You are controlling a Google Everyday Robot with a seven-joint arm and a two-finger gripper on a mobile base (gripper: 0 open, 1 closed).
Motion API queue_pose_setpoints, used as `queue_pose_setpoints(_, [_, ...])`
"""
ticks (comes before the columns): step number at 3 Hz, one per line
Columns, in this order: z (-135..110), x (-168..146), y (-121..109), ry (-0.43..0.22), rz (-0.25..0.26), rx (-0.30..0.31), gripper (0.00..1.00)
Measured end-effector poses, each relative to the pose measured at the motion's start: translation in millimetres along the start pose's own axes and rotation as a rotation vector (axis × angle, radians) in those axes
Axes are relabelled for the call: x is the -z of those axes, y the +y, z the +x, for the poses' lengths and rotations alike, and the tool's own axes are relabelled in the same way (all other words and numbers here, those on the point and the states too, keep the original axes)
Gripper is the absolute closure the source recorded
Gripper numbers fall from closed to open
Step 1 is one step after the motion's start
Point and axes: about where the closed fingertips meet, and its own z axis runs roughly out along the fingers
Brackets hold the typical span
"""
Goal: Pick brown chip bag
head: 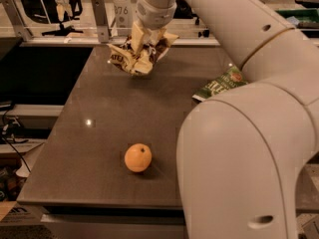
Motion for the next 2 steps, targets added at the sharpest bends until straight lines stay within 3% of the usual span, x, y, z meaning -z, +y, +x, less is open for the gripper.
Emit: queue_pose_setpoints(2, [-1.3,51.8,-8.9,-0.085,-0.01,0.07,1.0])
